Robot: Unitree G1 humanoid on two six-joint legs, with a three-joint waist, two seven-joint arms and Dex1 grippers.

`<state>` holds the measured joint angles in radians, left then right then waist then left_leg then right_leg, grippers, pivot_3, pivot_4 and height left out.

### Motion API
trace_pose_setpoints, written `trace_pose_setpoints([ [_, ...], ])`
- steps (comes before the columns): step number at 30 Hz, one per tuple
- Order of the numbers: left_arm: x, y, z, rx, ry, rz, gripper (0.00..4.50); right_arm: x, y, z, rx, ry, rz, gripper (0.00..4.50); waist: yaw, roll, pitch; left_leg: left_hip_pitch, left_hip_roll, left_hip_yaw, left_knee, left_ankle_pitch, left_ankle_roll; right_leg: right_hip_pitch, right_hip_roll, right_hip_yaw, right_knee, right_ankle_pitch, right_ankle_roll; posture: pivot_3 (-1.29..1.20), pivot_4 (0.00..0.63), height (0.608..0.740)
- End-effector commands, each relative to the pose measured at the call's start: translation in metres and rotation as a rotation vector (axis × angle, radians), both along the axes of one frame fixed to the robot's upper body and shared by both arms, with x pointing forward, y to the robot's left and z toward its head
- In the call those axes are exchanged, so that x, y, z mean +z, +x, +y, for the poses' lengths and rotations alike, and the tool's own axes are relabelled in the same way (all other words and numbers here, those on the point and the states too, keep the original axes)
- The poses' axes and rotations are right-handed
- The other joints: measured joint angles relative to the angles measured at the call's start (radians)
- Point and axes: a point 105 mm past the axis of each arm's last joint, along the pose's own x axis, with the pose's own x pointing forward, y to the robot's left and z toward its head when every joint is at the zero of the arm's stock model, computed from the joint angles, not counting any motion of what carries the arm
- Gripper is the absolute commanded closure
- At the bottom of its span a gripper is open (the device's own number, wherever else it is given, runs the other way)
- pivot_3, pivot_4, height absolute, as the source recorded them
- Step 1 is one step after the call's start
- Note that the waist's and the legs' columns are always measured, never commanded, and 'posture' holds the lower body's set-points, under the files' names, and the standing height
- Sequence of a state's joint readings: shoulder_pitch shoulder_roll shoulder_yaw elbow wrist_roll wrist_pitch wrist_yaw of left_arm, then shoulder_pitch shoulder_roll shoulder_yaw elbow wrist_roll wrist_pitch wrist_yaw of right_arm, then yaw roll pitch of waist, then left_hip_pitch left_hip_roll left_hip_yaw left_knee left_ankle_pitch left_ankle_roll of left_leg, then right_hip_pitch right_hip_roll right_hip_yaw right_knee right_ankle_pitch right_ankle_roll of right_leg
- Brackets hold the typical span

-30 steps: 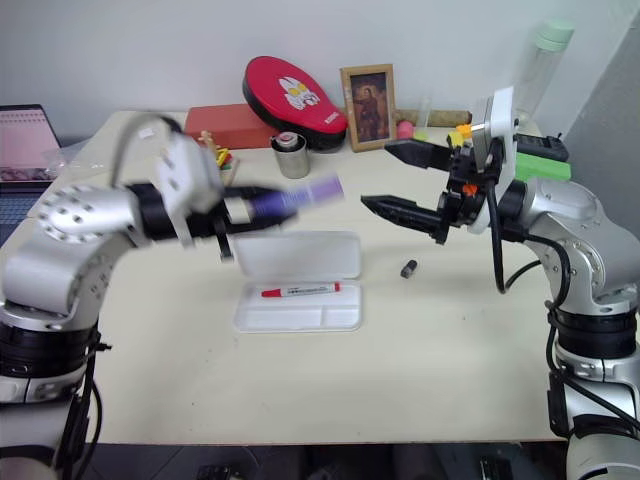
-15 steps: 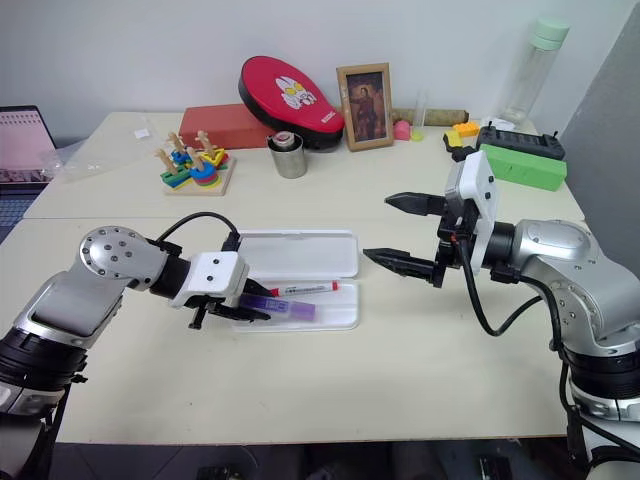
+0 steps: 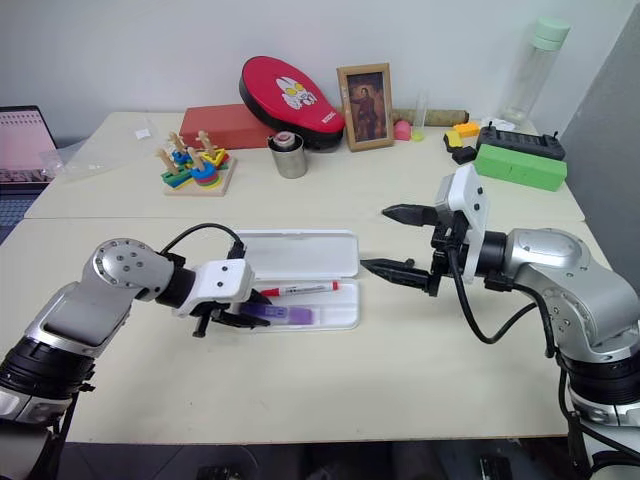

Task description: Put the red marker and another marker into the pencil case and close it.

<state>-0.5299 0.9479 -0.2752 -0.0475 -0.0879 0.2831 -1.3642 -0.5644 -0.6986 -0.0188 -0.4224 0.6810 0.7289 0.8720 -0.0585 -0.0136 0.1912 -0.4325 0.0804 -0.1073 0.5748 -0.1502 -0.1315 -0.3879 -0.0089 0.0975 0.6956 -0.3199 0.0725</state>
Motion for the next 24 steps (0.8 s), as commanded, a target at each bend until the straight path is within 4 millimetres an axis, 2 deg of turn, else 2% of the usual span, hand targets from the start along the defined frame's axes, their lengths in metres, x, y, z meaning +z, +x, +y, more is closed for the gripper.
trace_pose_setpoints([
  [1,0.007,0.001,-0.003,0.003,-0.012,-0.037,3.29,0.010,-0.001,0.001,0.008,0.008,-0.049,0.00,0.000,0.000,0.000,0.000,0.000,0.000,0.000,0.000,0.000,0.000,0.000,0.000,0.000,0.000,0.000,0.00,0.150,0.740],
  [13,0.003,0.001,-0.005,-0.014,-0.025,-0.034,3.29,0.010,0.000,0.002,0.011,0.014,-0.049,0.00,0.000,0.000,0.000,0.000,0.000,0.000,0.000,0.000,0.000,0.000,0.000,0.000,0.000,0.001,-0.002,0.00,0.150,0.740],
  [15,0.003,0.002,-0.006,-0.014,-0.033,-0.033,2.59,0.010,0.000,0.002,0.011,0.013,-0.047,0.00,0.000,0.000,0.000,0.000,0.000,0.000,0.000,0.000,0.000,0.000,0.000,0.000,0.000,0.001,-0.002,0.00,0.150,0.740],
  [24,0.002,0.003,-0.010,-0.002,-0.061,-0.028,0.95,-0.003,0.004,0.002,-0.011,-0.010,-0.015,0.00,0.000,0.000,0.000,0.000,0.000,0.000,0.000,0.000,0.000,0.000,0.000,0.000,0.000,0.001,-0.002,0.00,0.150,0.740],
])
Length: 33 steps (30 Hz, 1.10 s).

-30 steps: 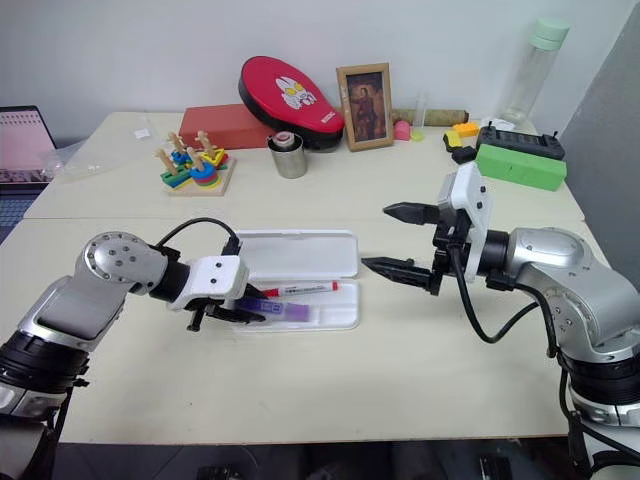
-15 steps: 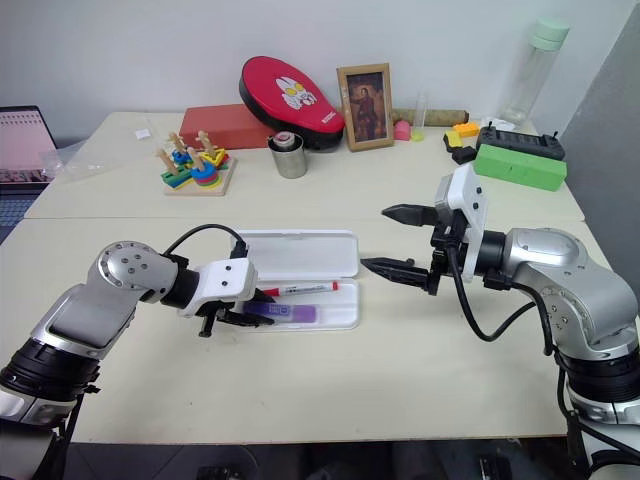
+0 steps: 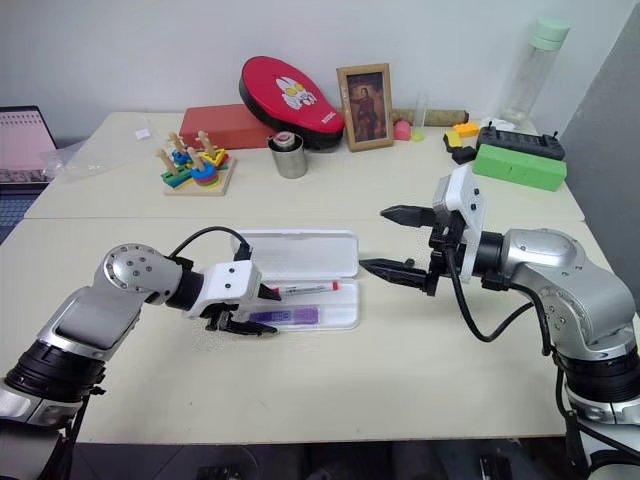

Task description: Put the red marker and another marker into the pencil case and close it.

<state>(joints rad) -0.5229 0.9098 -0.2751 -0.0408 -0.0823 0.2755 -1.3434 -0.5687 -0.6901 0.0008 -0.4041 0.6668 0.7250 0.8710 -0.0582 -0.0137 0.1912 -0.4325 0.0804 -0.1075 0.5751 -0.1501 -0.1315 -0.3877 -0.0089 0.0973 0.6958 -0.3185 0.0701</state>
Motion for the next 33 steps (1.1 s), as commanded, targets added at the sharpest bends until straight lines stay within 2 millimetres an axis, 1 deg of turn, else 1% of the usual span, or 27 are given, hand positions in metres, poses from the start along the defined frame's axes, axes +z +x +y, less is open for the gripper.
trace_pose_setpoints([
  [1,0.007,0.002,-0.004,0.002,-0.036,-0.025,0.79,0.001,0.001,0.000,-0.013,-0.006,-0.026,0.00,0.000,0.000,0.000,0.000,0.000,0.000,0.000,0.000,0.000,0.000,0.000,0.000,0.000,0.000,0.000,0.00,0.150,0.740],
  [3,0.009,0.003,-0.007,0.007,-0.058,-0.033,0.36,-0.003,0.006,-0.001,-0.039,-0.013,-0.023,0.00,0.000,0.000,0.000,0.000,0.000,0.000,0.000,0.000,0.000,0.000,0.000,0.000,0.000,0.000,0.000,0.00,0.150,0.740],
  [5,0.017,0.006,-0.014,0.014,-0.115,-0.056,0.03,-0.012,0.019,-0.004,-0.116,-0.029,-0.001,0.00,0.000,0.000,0.000,0.000,0.000,0.000,0.000,0.000,0.000,0.000,0.000,0.000,0.000,0.000,0.000,0.00,0.150,0.740],
  [8,0.036,0.010,-0.038,0.020,-0.288,-0.093,0.03,-0.038,0.037,-0.010,-0.241,-0.076,0.050,0.00,0.001,0.000,0.000,0.000,0.000,0.000,0.001,0.000,0.000,0.000,0.000,0.000,0.001,0.000,0.000,0.00,0.150,0.740],
  [11,0.056,0.009,-0.062,0.027,-0.478,-0.112,0.03,-0.062,0.049,-0.016,-0.335,-0.121,0.089,0.00,0.003,0.000,0.000,0.000,0.000,0.000,0.002,0.000,0.000,0.001,0.000,0.000,0.001,0.000,0.000,0.00,0.150,0.740],
  [13,0.068,0.016,-0.074,0.078,-0.588,-0.149,0.03,-0.079,0.061,-0.026,-0.443,-0.168,0.134,0.00,0.003,0.000,0.000,0.000,0.000,0.000,0.002,0.000,0.000,0.001,0.000,0.000,0.001,0.000,0.000,0.00,0.150,0.740],
  [15,0.074,0.025,-0.078,0.131,-0.637,-0.208,0.03,-0.084,0.070,-0.035,-0.539,-0.180,0.146,0.00,0.003,0.000,0.000,0.000,0.000,-0.001,0.002,0.000,0.000,0.001,0.000,0.000,0.001,0.000,0.000,0.00,0.150,0.740],
  [16,0.077,0.029,-0.080,0.165,-0.672,-0.226,0.03,-0.082,0.073,-0.036,-0.580,-0.152,0.155,0.00,0.003,0.000,0.000,0.000,0.000,-0.001,0.002,0.000,0.000,0.001,0.000,0.000,0.001,0.000,0.000,0.00,0.150,0.740],
  [19,0.080,0.031,-0.084,0.201,-0.735,-0.226,0.03,-0.074,0.072,-0.033,-0.652,-0.085,0.171,0.00,-0.004,0.000,0.000,0.000,0.000,-0.001,0.002,0.000,0.000,0.001,0.000,0.000,0.002,0.000,0.000,0.00,0.150,0.740],
  [23,0.079,0.030,-0.085,0.216,-0.763,-0.225,0.03,-0.071,0.072,-0.036,-0.848,0.000,0.218,0.00,-0.004,0.000,0.000,0.001,0.000,-0.001,0.002,0.000,0.000,0.001,0.000,0.000,0.002,0.000,0.000,0.00,0.150,0.740],
  [26,0.081,0.030,-0.084,0.218,-0.786,-0.222,0.03,-0.080,0.062,-0.027,-0.916,0.009,0.281,0.00,0.001,0.000,0.000,0.000,0.000,-0.001,0.002,0.000,0.000,0.001,0.000,0.000,0.002,0.000,0.000,0.00,0.150,0.740],
  [27,0.082,0.031,-0.084,0.215,-0.788,-0.219,0.03,-0.086,0.060,-0.026,-0.948,0.002,0.302,0.00,0.001,-0.001,-0.001,0.000,0.000,-0.001,0.002,0.000,0.000,0.001,0.000,0.000,0.002,0.000,0.000,0.00,0.150,0.740],
  [30,0.083,0.032,-0.083,0.210,-0.780,-0.224,0.03,-0.098,0.058,-0.028,-1.035,-0.017,0.334,0.00,0.003,-0.001,-0.001,0.000,-0.001,-0.001,0.002,0.000,0.000,0.001,0.000,-0.001,0.002,0.000,0.000,0.00,0.150,0.740],
  [33,0.084,0.031,-0.085,0.200,-0.777,-0.224,0.03,-0.104,0.057,-0.029,-1.081,-0.024,0.347,0.00,0.002,-0.001,-0.001,0.000,-0.001,-0.001,0.002,0.000,0.000,0.001,0.000,0.000,0.002,0.000,0.000,0.00,0.150,0.740],
])
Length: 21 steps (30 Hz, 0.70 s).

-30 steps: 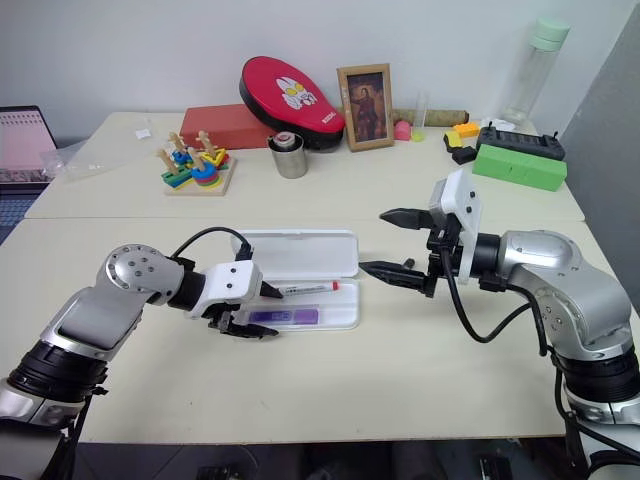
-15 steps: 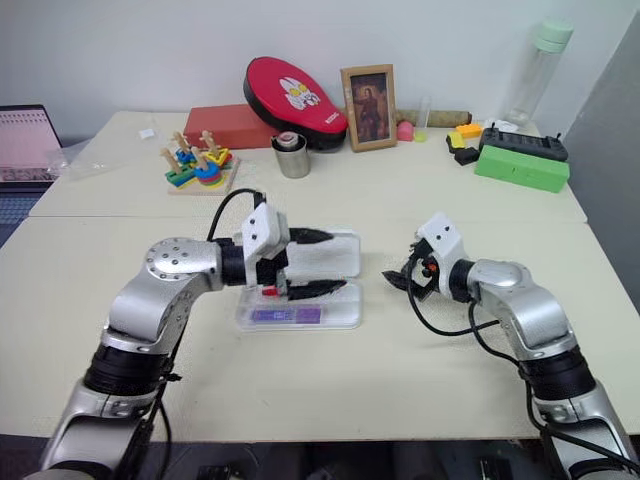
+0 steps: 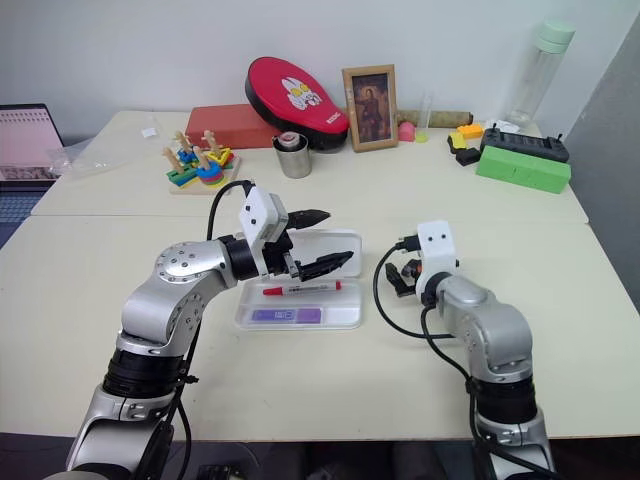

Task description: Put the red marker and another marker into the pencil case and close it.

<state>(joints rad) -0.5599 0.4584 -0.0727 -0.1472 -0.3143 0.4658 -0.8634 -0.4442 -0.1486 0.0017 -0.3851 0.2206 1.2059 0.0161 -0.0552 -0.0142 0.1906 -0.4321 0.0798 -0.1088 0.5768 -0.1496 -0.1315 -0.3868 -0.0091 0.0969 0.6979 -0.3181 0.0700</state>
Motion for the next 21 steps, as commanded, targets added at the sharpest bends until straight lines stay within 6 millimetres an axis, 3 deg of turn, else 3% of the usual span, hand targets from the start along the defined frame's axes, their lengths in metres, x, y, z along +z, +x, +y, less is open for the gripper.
trace_pose_setpoints([
  [1,0.016,-0.003,-0.002,-0.025,-0.018,-0.060,0.03,0.006,0.001,-0.005,-0.076,-0.024,-0.033,0.00,-0.001,0.000,0.000,0.000,0.000,0.000,0.000,0.000,0.000,0.000,0.000,0.000,0.000,0.000,0.000,0.00,0.150,0.740],
  [9,0.017,-0.006,-0.006,-0.044,-0.019,-0.060,0.03,-0.016,0.003,0.012,-0.100,0.007,0.015,0.00,-0.004,0.000,0.000,0.000,0.000,0.000,-0.001,0.000,0.000,0.000,0.000,0.000,0.000,0.000,0.000,0.00,0.150,0.740],
  [13,0.017,-0.006,-0.007,-0.043,-0.015,-0.062,0.00,-0.020,0.004,0.021,-0.092,0.033,0.028,0.73,-0.005,-0.001,-0.001,0.000,0.000,0.000,-0.001,0.000,0.000,0.000,0.000,0.000,0.000,0.000,0.000,0.00,0.150,0.740],
  [21,0.016,-0.008,-0.009,-0.044,-0.016,-0.064,0.00,-0.026,0.010,0.015,-0.128,0.027,0.020,2.55,-0.011,-0.001,-0.001,0.001,0.000,0.000,-0.001,0.000,0.000,0.000,0.000,0.000,0.000,0.000,0.000,0.00,0.150,0.740],
])
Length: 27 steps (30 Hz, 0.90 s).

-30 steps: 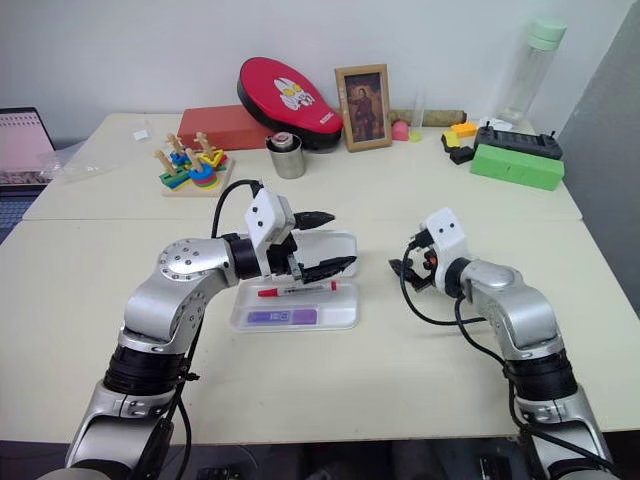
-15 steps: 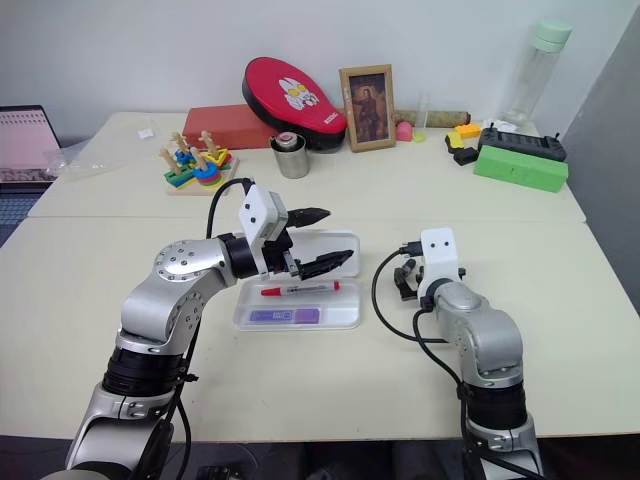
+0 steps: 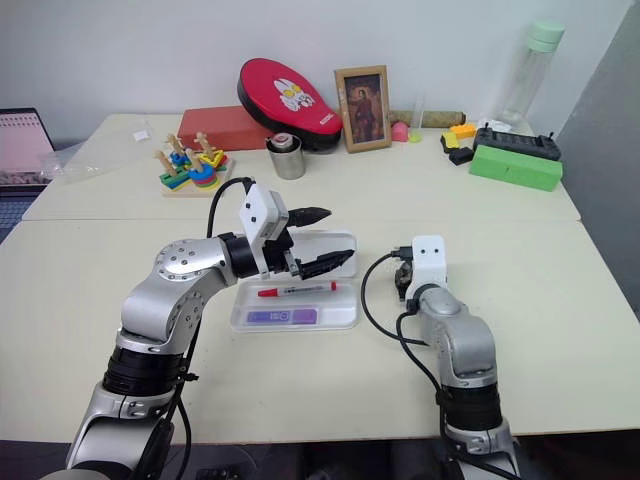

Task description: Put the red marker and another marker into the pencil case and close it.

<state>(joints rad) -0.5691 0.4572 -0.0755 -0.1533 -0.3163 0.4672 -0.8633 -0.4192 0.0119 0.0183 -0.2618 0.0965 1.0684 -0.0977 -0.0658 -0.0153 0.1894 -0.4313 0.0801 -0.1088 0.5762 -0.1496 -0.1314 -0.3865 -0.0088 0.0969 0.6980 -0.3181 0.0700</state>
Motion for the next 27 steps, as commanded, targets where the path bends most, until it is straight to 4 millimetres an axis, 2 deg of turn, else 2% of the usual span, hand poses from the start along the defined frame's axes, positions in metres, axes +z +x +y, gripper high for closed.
trace_pose_setpoints([
  [1,0.012,-0.007,-0.006,-0.034,-0.014,-0.052,0.00,-0.004,0.003,0.001,0.000,0.006,0.009,2.73,0.000,0.000,0.000,0.000,0.000,0.000,0.000,0.000,0.000,0.000,0.000,0.000,0.000,0.000,0.000,0.00,0.150,0.740],
  [8,0.011,-0.007,-0.007,-0.034,-0.012,-0.053,0.00,-0.001,0.004,-0.002,-0.011,-0.013,-0.016,4.34,0.000,0.000,0.000,0.000,0.000,0.000,0.000,0.000,0.000,0.000,0.000,0.000,0.000,0.000,0.000,0.00,0.150,0.740],
  [10,0.011,-0.006,-0.008,-0.035,-0.012,-0.053,0.00,0.000,0.004,-0.002,-0.011,-0.016,-0.020,4.46,0.000,0.000,0.000,0.000,0.000,0.000,0.000,0.000,0.000,0.000,0.000,0.000,0.000,0.000,0.000,0.00,0.150,0.740],
  [18,0.008,-0.004,-0.004,-0.025,0.004,-0.053,0.00,0.011,0.004,-0.005,0.007,-0.039,-0.065,4.46,0.002,0.000,0.000,0.000,0.000,0.000,0.000,0.000,0.000,0.000,0.000,0.000,0.000,0.000,0.000,0.00,0.150,0.740],
  [20,0.011,0.002,0.012,0.021,0.004,-0.051,0.00,0.019,0.006,-0.012,0.062,-0.117,-0.115,4.46,0.003,0.000,0.000,0.000,0.000,0.000,0.000,0.000,0.000,0.000,0.000,0.000,0.000,0.000,0.000,0.00,0.150,0.740],
  [23,0.017,0.009,0.034,0.092,-0.005,-0.057,0.00,0.039,0.012,-0.025,0.061,-0.118,-0.189,4.46,0.003,0.000,0.000,0.000,0.000,0.000,0.000,0.000,0.000,0.000,0.000,0.000,0.000,0.000,0.000,0.00,0.150,0.740],
  [27,0.019,0.011,0.055,0.129,0.006,-0.050,0.00,0.058,0.016,-0.015,0.146,-0.059,-0.254,3.80,-0.006,0.000,0.000,0.000,0.000,0.000,-0.001,0.000,0.000,-0.001,0.000,0.000,0.000,0.000,0.000,0.00,0.150,0.740],
])
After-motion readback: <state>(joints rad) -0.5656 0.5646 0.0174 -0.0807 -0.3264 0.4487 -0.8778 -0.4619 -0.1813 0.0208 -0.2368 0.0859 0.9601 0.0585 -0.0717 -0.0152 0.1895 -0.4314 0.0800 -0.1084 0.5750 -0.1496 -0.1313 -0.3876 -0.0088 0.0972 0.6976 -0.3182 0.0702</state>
